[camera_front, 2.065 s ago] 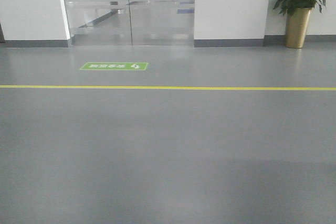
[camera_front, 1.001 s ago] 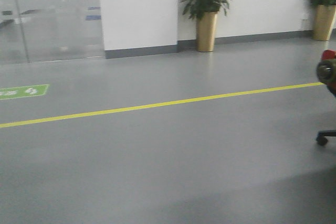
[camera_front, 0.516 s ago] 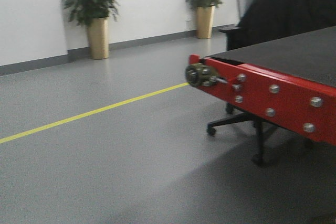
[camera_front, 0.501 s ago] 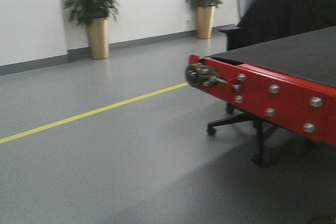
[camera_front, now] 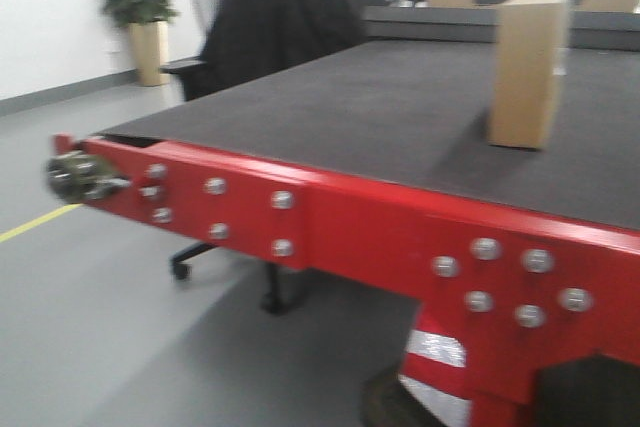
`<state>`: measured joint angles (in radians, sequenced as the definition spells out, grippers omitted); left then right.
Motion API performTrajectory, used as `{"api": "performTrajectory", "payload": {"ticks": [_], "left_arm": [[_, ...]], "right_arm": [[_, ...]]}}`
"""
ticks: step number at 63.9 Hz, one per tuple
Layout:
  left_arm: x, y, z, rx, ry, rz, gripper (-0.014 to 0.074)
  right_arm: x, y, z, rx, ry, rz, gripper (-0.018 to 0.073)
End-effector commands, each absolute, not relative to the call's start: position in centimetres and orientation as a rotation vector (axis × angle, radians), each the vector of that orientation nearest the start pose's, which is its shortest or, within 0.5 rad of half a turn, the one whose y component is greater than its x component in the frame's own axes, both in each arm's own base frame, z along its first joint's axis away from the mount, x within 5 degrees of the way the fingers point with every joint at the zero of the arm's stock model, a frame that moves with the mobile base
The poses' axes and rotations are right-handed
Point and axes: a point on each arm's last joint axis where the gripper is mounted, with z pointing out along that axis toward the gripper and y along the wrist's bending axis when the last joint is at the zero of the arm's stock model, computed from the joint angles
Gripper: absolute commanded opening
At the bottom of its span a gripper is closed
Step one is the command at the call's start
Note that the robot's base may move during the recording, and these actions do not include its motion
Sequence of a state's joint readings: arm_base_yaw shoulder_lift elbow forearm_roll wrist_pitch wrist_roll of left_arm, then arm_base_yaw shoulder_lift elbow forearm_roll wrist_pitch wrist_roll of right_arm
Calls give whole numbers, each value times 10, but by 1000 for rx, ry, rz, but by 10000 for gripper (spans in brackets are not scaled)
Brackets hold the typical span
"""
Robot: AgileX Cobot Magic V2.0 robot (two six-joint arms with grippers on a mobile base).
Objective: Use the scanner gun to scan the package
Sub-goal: 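Drive up to the table edge facing the box and scanner gun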
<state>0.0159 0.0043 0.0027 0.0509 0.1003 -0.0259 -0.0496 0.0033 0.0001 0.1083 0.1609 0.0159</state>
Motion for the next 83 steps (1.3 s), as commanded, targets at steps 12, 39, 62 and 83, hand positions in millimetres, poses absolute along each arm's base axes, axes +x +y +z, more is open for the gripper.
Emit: {"api": "performTrajectory", "payload": {"ticks": [12, 39, 62, 83], "left_arm": [[56, 1, 206, -3, 1563, 33, -111], [56, 1, 206, -3, 1563, 33, -111], [56, 1, 206, -3, 1563, 33, -111], [56, 1, 206, -1, 1563, 31, -111]], "right_arm": [[56, -1, 200, 124, 1621, 64, -162], [56, -1, 200, 124, 1621, 64, -162], [56, -3, 200, 150, 1618, 38, -162], [56, -7, 200, 205, 1612, -14, -162]]}}
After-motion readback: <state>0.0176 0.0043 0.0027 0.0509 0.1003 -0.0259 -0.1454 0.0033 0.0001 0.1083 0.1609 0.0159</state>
